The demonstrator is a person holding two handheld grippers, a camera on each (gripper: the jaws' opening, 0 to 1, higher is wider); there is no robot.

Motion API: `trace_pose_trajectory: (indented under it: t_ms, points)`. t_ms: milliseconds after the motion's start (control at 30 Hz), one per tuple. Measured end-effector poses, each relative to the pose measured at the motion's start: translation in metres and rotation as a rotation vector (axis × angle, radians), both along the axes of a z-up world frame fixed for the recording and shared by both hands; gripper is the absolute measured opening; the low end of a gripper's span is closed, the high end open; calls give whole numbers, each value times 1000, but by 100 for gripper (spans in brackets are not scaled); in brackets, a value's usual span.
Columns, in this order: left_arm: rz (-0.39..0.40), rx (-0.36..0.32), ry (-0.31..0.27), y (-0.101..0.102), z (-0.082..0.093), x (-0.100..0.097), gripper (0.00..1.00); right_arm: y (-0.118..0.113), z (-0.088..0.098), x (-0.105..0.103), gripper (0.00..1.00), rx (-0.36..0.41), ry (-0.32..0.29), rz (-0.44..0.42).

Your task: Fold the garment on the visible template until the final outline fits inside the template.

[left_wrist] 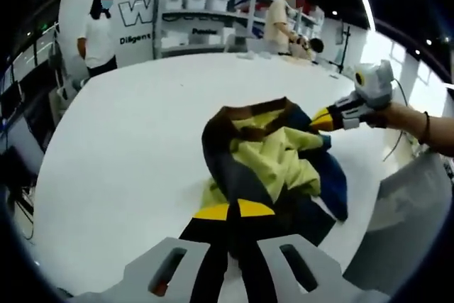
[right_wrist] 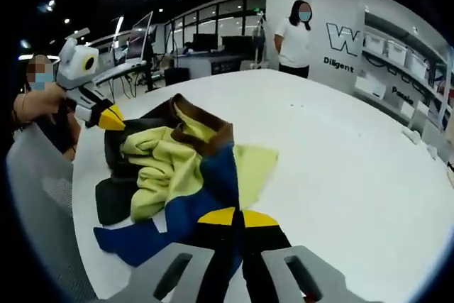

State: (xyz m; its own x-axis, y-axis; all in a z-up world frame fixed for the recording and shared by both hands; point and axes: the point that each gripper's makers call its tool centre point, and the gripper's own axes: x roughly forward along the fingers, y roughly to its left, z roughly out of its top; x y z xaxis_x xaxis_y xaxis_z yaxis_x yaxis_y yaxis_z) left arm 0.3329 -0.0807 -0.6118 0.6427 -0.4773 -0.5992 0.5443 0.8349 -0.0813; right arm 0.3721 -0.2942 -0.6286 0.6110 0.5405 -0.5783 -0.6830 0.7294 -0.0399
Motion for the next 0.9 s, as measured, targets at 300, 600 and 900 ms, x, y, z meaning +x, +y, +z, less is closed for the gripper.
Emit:
trace_pose_trajectory:
  t_ms: [300,600,900]
  points:
    - [18,37,-52,9,23,9,1,2,31,8,0,11,-44,2]
    - [36,36,-99,21,51,38,1,9,58,29,0,-18,-61,29]
    - [23,85,-152,35,75,77,2,10,84,68,0,-60,-97,28]
